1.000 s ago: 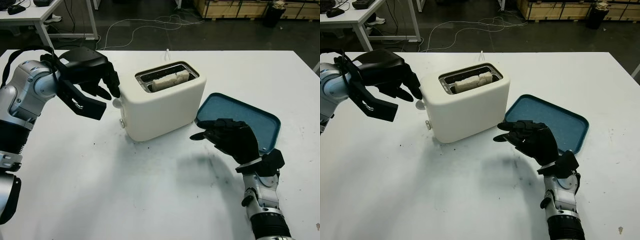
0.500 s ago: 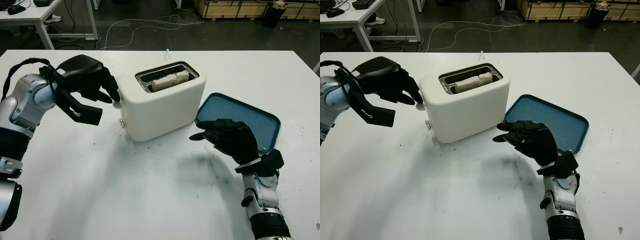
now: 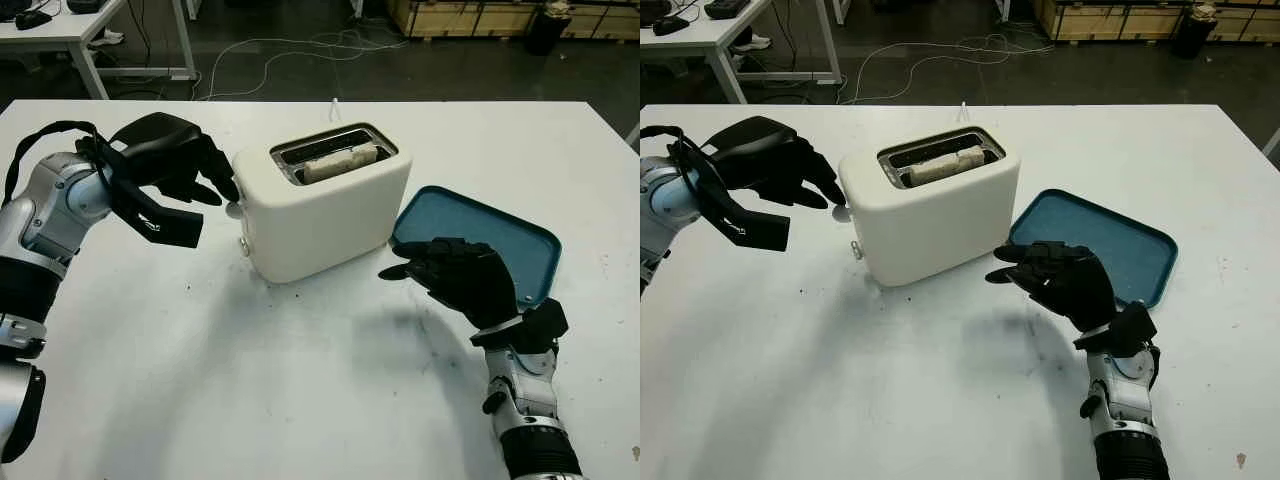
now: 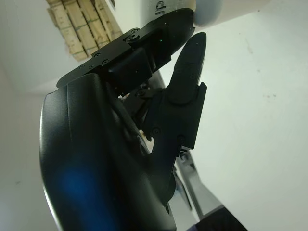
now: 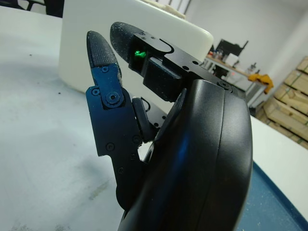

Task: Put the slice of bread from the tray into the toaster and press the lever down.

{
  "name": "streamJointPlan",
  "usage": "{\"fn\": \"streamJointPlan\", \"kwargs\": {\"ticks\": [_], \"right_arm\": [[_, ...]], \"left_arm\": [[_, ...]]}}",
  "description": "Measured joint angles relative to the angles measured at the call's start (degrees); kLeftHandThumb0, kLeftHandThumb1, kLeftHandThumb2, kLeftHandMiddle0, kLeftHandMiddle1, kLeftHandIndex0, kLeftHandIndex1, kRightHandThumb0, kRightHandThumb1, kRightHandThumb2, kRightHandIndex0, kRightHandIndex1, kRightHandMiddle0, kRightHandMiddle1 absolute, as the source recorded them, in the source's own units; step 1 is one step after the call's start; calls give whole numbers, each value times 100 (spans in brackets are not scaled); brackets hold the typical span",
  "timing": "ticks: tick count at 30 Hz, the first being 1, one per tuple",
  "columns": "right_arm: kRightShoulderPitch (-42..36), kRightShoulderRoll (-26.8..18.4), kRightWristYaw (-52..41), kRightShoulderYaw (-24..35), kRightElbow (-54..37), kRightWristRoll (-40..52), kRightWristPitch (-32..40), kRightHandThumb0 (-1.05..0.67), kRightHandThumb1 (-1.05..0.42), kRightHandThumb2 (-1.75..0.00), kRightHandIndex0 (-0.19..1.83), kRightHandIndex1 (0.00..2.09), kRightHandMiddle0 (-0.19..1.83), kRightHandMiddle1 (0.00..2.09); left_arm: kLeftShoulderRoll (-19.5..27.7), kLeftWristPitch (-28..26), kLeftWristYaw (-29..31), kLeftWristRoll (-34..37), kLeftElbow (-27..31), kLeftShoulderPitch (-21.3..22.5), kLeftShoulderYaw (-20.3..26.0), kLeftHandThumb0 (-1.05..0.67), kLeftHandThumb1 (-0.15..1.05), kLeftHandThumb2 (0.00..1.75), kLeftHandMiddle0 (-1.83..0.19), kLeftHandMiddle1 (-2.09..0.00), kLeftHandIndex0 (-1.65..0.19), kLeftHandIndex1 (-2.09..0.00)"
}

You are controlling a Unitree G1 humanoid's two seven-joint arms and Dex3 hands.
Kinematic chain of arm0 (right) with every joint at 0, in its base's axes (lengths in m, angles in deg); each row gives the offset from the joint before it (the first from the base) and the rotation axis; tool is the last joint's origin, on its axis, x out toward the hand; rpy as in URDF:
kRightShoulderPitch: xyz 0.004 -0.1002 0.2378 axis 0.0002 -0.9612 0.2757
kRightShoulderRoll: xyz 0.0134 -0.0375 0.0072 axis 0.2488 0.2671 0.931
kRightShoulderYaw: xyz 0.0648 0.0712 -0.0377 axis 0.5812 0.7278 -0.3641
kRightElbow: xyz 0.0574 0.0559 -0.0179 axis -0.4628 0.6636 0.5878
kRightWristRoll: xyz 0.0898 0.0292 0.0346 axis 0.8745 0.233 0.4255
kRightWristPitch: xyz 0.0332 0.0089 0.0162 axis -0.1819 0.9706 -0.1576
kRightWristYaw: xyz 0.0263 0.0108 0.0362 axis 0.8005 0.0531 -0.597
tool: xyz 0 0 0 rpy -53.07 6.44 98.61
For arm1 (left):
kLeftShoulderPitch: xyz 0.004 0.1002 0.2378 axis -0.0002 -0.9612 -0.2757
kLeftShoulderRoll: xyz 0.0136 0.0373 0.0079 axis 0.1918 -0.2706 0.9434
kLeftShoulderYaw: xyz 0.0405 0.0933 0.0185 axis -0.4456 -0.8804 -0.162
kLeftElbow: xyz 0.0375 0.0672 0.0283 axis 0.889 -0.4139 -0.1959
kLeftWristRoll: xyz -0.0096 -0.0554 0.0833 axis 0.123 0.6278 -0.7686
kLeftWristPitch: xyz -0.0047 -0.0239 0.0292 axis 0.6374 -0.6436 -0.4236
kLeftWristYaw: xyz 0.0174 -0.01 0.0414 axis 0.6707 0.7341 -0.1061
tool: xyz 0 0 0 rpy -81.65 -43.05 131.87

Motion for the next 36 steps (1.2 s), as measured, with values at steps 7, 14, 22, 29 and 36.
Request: {"fn": "streamJointPlan", "kwargs": {"ticks": [7, 14, 22, 29, 36], "right_arm": [[-8, 0, 1, -29, -1, 0, 0, -53, -92, -2, 113, 29, 113, 0], [-36, -1, 28, -61, -13, -8, 2, -54, -92, -2, 113, 29, 114, 0], [-39, 0, 41, -70, -15, -9, 2, -54, -92, -1, 113, 29, 114, 0], [-58, 0, 71, -88, -55, -9, 19, -54, -92, -1, 114, 29, 114, 0], [-76, -1, 124, -128, -139, -19, 53, -54, -92, -1, 113, 29, 114, 0]], "left_arm": [[-3, -5, 5, 1, -1, 0, -12, -33, 89, 0, -80, -148, -128, -8], [-4, 115, 9, 31, -9, 1, -13, -32, 88, 0, -86, -140, -128, -8], [-4, 159, 50, 51, 43, 1, -12, -32, 89, 0, -87, -139, -124, -6], [-4, 115, 182, 81, 105, 1, -5, -32, 88, 0, -87, -138, -128, -7], [-4, 96, 190, 85, 112, 1, -1, -32, 89, 0, -85, -142, -125, -5]]}}
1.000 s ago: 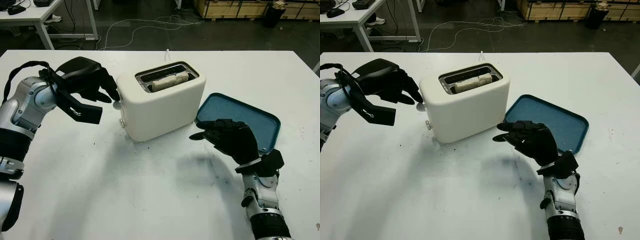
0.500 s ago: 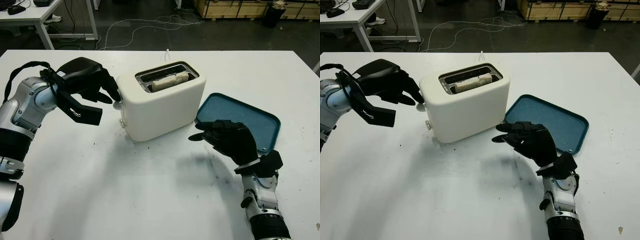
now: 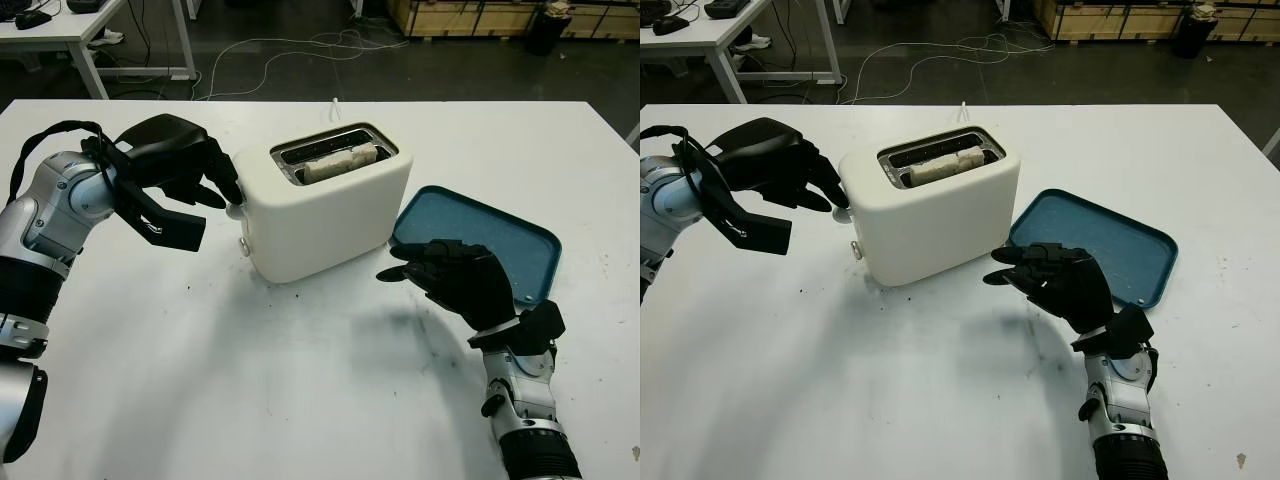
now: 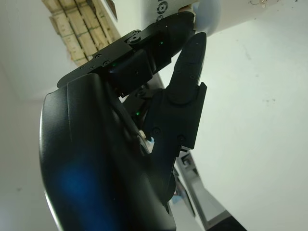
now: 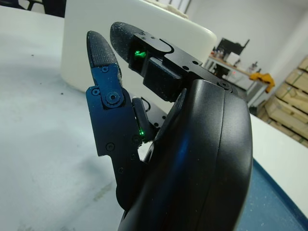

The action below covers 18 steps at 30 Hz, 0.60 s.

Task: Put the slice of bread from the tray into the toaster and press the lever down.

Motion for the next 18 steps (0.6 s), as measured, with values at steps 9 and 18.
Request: {"fn": "streamJointPlan", "kwargs": {"ticks": [9, 18], "right_arm": [[-3, 0, -25, -16, -14, 5, 16, -52, -92, -1, 113, 30, 113, 0], [-25, 7, -50, -13, -5, 14, 16, -54, -92, -1, 114, 31, 114, 0]], "left_arm": [[-104, -105, -7, 86, -14, -30, 14, -30, 88, 0, -86, -140, -124, -4], [-815, -440, -744, 157, -987, -495, -123, -29, 92, 6, -88, -87, -117, 0]]}}
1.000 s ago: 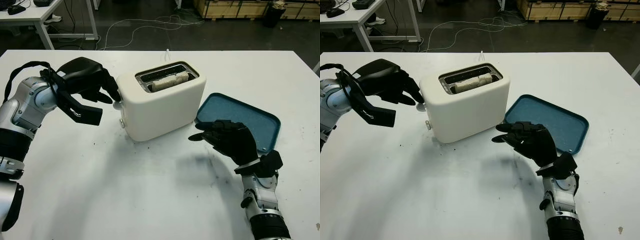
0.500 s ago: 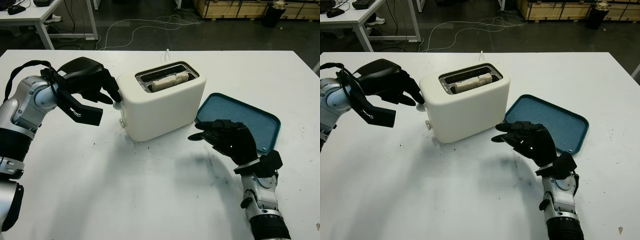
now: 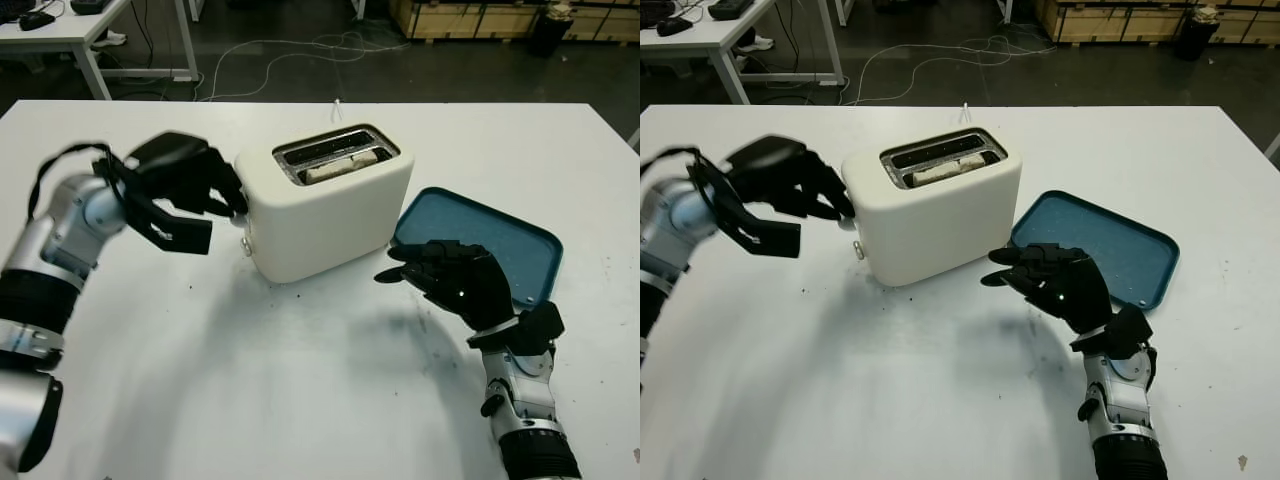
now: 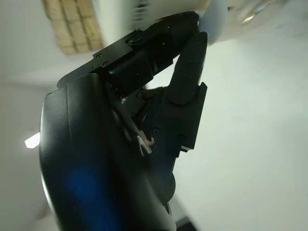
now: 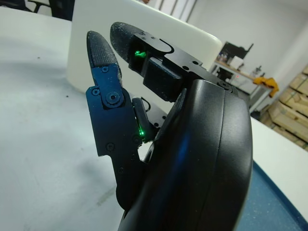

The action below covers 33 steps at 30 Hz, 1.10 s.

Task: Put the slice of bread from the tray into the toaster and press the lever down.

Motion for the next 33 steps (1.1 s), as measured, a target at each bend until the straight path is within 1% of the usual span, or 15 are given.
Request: {"fn": "streamJointPlan", "kwargs": {"ticks": [4, 6, 9, 12, 22, 25, 27, 28, 29, 33], "right_arm": [[-8, 2, 45, -9, 2, -9, 0, -55, -91, 0, 114, 31, 114, 0], [-12, 2, 48, -9, 1, -9, 0, -54, -92, 0, 113, 31, 114, 0], [-22, 1, 35, -8, 1, -8, 0, -53, -92, 0, 113, 31, 113, 0], [-21, 1, 8, -8, 1, -6, 1, -53, -92, 0, 113, 31, 113, 0], [-21, 2, -53, -27, 3, -5, 39, -54, -92, 0, 114, 31, 114, 0], [-21, 2, -53, -27, 3, -5, 63, -54, -92, 0, 114, 30, 114, 0], [-22, 2, -44, -28, 1, -6, 66, -54, -92, -1, 114, 31, 114, 0], [-22, 2, -31, -30, -2, -8, 67, -54, -92, -1, 114, 31, 115, 0], [-22, 2, -12, -31, -5, -9, 71, -54, -92, -1, 114, 31, 115, 0], [-24, 1, 12, -30, -8, -10, 72, -53, -92, 0, 114, 31, 115, 0]], "left_arm": [[-375, -96, -913, -27, -902, 29, -185, -31, 92, 13, -86, -72, -112, 0], [-509, -72, -1325, -27, -1239, 32, -271, -30, 92, 13, -87, -70, -111, 0], [-618, 74, -1787, -22, -1536, 0, -325, -29, 92, 13, -87, -72, -111, 0], [-621, 182, -1967, -13, -1618, 4, -391, -28, 92, 12, -86, -75, -111, 0], [-585, 194, -1984, -12, -1660, 64, -480, -31, 92, 13, -81, -72, -109, 0], [-510, 194, -1982, -15, -1512, 47, -534, -31, 92, 13, -85, -72, -111, -1], [-428, 191, -1977, -15, -1291, 41, -559, -29, 92, 10, -86, -78, -112, -1], [-391, 180, -1943, -8, -1160, 15, -560, -26, 92, 7, -83, -92, -112, -1], [-355, 166, -1888, 1, -1013, -11, -560, -25, 92, 6, -81, -101, -113, -2], [-289, 202, -1735, -20, -453, -139, -561, -29, 92, 4, -84, -117, -120, -5]]}}
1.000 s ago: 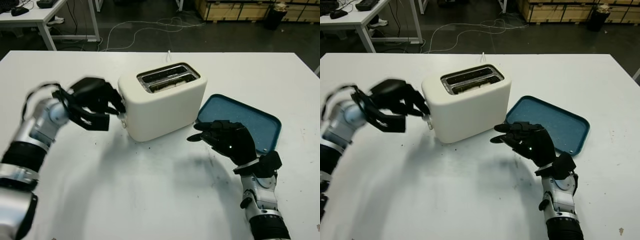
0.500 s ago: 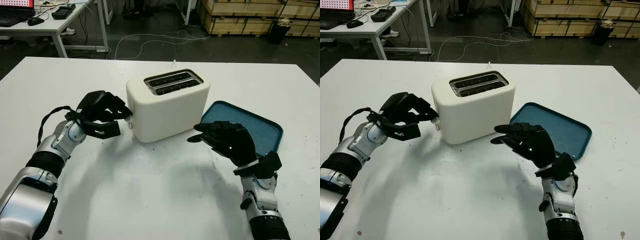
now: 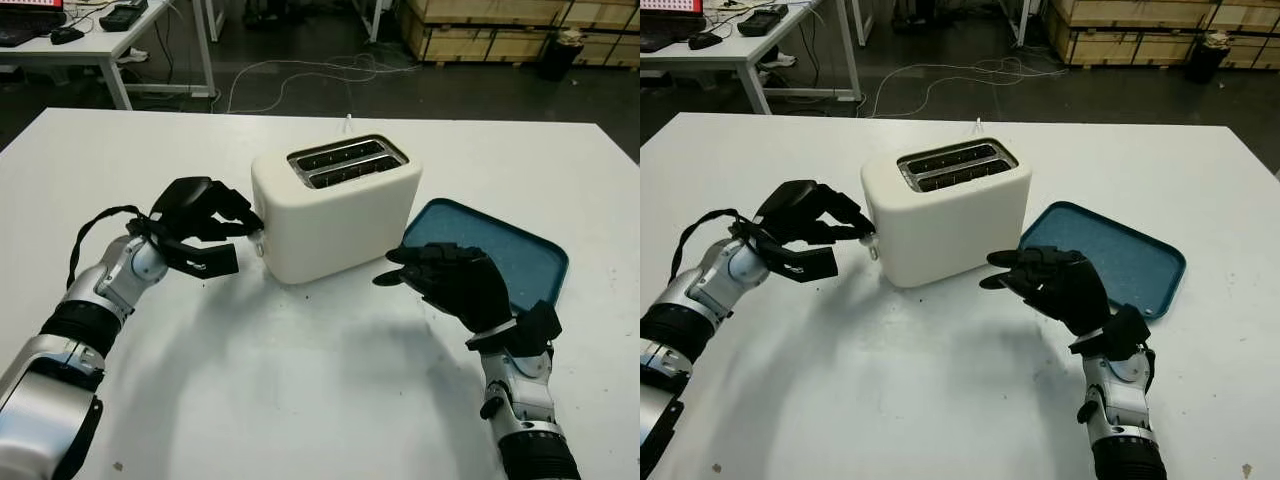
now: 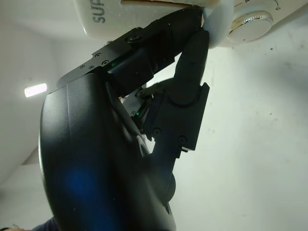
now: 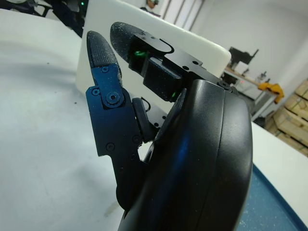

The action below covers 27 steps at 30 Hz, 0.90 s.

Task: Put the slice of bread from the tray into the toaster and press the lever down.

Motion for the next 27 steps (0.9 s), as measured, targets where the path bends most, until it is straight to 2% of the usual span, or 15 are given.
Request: {"fn": "streamJointPlan", "kwargs": {"ticks": [3, 5, 6, 9, 15, 27], "right_arm": [[-2, 0, 17, 0, -4, 0, 0, -53, -92, 0, 114, 31, 115, 0], [-3, -1, 17, 3, -3, 1, 0, -53, -92, 0, 114, 31, 114, 0], [-3, -1, 17, 3, -2, 1, 0, -53, -92, 0, 114, 31, 114, 0], [-3, -2, 18, 4, -2, 1, 0, -54, -92, 0, 113, 32, 114, 0], [-2, -62, 16, 14, 4, 0, 0, -54, -92, -1, 114, 32, 115, 0], [0, -169, 23, 28, 12, 0, 0, -54, -92, -1, 113, 33, 115, 0]], "left_arm": [[-1, -308, -36, -148, 449, -151, 0, -32, 92, 6, -81, -122, -117, -4], [-43, -501, -204, -163, 539, -246, 10, -27, 92, 9, -82, -104, -115, -2], [-96, -546, -323, -150, 511, -284, 23, -27, 92, 9, -83, -102, -115, -2], [-306, -577, -833, -61, 174, -399, 103, -30, 92, 20, -76, -102, -112, -1], [-777, -374, -1613, 439, -489, -566, 300, -28, 92, 18, -73, -106, -110, 0], [-1043, 24, -2220, 698, -1044, -574, 301, -23, 92, 19, -75, -99, -108, 0]]}}
